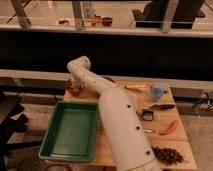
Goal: Wipe red bowl with towel
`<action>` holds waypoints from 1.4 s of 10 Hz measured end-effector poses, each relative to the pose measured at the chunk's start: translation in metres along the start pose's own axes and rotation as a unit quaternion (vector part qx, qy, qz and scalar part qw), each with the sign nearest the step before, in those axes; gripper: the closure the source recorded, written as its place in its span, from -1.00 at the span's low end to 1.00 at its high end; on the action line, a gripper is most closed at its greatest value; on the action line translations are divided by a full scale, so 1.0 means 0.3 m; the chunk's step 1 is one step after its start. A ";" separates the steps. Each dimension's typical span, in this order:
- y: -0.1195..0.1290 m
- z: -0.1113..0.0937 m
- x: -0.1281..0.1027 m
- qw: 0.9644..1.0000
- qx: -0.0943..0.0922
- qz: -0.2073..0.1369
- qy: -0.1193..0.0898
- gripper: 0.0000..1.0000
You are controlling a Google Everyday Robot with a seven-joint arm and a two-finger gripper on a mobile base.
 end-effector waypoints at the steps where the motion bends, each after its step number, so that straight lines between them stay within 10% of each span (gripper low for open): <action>1: 0.011 -0.001 0.000 1.000 -0.002 0.001 0.002 0.98; 14: -0.180 0.115 0.108 0.998 0.031 -0.052 0.009 0.98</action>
